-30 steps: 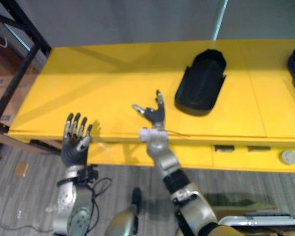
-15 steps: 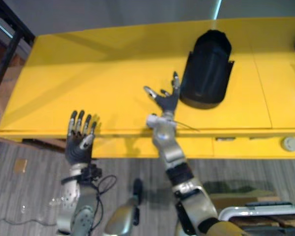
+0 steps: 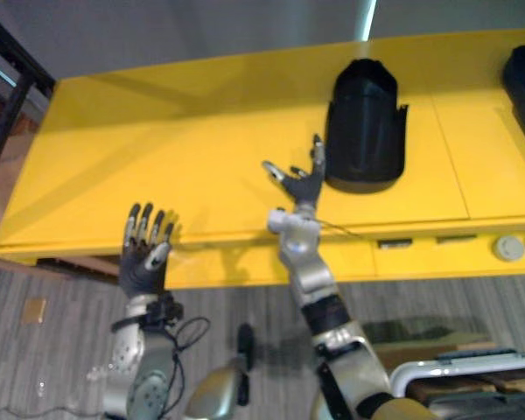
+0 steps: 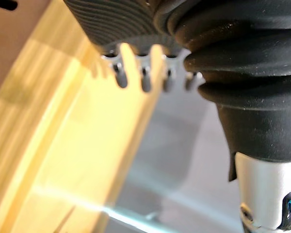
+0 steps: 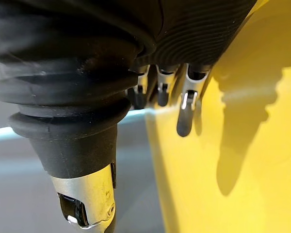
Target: Walk over and take plastic housings, then place them on the shelf
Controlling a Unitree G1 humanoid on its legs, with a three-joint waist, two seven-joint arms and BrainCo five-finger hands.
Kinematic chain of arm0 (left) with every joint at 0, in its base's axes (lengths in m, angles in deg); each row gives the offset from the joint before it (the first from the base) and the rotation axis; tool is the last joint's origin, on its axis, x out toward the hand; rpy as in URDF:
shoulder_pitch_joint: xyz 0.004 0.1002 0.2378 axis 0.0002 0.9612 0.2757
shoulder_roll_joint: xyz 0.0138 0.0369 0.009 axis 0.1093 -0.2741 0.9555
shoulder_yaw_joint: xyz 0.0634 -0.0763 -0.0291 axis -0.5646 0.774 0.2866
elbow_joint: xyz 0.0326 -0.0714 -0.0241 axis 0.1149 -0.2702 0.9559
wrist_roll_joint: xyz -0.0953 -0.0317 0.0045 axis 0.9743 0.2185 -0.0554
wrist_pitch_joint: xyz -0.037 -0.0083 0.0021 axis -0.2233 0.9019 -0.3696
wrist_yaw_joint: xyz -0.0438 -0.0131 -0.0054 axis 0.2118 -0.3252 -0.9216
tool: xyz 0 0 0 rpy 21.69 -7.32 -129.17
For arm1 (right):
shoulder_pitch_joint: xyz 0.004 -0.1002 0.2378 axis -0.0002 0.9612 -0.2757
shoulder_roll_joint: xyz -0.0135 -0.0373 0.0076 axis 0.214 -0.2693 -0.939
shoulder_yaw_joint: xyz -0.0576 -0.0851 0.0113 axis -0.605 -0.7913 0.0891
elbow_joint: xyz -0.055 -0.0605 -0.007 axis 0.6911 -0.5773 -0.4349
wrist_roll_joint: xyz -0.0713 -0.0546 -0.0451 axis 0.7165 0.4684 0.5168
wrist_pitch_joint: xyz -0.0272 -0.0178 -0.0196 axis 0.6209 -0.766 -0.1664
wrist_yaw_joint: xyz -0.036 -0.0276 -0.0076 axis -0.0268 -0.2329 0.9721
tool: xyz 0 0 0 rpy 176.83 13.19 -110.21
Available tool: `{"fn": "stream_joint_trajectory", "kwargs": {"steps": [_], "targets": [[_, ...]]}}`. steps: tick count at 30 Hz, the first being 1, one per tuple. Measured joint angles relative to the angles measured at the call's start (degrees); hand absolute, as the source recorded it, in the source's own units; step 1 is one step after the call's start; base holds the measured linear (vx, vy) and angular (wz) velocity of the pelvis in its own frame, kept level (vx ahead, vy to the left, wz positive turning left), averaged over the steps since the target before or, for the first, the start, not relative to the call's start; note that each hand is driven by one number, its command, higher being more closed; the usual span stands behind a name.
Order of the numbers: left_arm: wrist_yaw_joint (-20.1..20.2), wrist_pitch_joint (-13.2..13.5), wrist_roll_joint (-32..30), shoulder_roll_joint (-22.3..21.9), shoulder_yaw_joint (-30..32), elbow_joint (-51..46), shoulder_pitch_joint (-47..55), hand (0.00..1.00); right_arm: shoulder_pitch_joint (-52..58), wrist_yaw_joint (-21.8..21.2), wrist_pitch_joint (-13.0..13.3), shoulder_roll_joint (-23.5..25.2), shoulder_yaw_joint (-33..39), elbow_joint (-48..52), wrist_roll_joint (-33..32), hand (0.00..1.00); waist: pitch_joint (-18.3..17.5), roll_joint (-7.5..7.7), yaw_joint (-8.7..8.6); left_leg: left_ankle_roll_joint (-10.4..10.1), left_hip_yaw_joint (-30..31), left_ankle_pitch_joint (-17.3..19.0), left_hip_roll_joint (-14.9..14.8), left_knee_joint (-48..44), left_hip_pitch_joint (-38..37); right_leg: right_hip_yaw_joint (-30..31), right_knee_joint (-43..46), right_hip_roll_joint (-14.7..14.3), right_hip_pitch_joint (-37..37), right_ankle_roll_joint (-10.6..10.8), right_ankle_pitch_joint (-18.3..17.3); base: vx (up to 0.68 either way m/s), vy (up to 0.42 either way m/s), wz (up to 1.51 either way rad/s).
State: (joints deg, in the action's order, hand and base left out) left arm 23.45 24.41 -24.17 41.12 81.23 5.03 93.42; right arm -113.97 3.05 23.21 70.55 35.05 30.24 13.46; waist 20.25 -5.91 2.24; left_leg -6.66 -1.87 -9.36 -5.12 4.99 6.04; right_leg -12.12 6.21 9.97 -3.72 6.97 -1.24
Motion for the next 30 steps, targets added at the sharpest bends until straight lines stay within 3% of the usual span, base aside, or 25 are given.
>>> {"fn": "stream_joint_trajectory", "kwargs": {"steps": [15, 30], "targets": [[0.08, -0.14, 2.04, 0.02, -2.02, 1.67, 1.19, 0.0, 0.07, 0.14, -2.47, -1.19, 0.53, -0.59, 2.22, 0.0, -0.03, -0.03, -0.14, 0.09, -0.05, -0.08, 0.3, 0.04, -0.95, -0.2, -1.18, 0.19, 1.7, 0.62, 0.74, 0.0, 0.0, 0.0], [0.1, -0.16, 2.1, 0.06, -5.98, 1.73, 1.18, 0.0, -0.47, -0.09, -2.3, -2.01, 1.35, -1.65, 2.25, 0.0, -0.38, -0.45, -0.71, 0.21, -0.21, -0.19, 0.56, 0.02, -0.93, -0.17, -1.63, 0.43, 1.85, 0.69, 1.24, 0.0, 0.0, 0.0]]}}
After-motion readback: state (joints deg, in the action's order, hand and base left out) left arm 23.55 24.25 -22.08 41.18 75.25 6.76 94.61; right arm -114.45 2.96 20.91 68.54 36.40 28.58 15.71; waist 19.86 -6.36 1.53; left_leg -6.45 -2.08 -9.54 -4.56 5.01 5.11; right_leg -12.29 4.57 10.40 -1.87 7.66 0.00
